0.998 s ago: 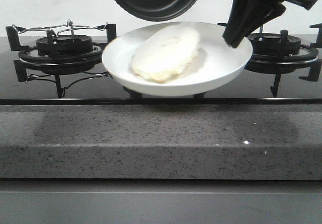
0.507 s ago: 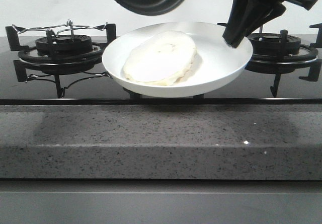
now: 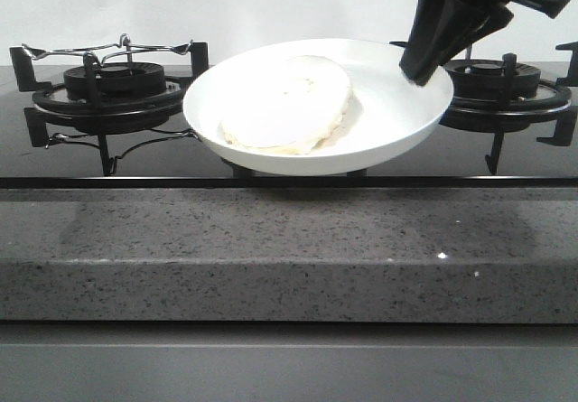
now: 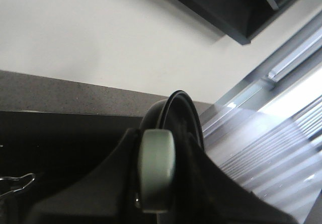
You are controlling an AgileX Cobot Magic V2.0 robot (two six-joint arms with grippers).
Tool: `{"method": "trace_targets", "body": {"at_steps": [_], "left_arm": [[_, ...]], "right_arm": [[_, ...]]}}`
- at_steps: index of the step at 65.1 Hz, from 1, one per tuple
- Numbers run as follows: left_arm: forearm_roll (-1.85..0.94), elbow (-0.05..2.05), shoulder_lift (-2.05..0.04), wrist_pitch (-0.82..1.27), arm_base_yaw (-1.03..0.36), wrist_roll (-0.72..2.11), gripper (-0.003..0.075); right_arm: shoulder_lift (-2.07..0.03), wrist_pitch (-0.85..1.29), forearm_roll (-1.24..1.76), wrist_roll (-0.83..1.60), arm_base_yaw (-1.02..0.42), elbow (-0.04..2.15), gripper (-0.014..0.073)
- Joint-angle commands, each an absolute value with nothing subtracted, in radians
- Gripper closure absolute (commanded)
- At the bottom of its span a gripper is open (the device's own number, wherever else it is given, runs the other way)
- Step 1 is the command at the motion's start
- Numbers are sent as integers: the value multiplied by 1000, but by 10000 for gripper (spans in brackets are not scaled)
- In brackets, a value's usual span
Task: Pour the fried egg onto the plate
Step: 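Carry the empty pan back and lower it onto its burner with the left gripper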
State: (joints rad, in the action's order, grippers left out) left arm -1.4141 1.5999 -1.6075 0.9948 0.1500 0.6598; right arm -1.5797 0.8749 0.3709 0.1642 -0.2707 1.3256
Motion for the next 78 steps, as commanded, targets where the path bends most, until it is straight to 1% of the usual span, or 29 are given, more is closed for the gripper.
{"method": "trace_targets", "body": {"at_steps": [1,12,25,53,78], "left_arm": [[-1571,1631,-1616,1023,207,594,739],[-1573,1631,-1695,1027,282,501,739],[-1573,1631,-1772,1027,327,465,739],[-1514,1631,-1874,1027,355,453,739],[-1431,1608,-1876,993,364,453,739]], "right_arm": [[-1529,832,404,167,-272,1351,661],[-1529,832,404,167,-272,1351,661],[-1529,832,404,167,-272,1351,661],[-1529,832,404,167,-272,1351,661],[-1529,832,404,167,-272,1351,661]]}}
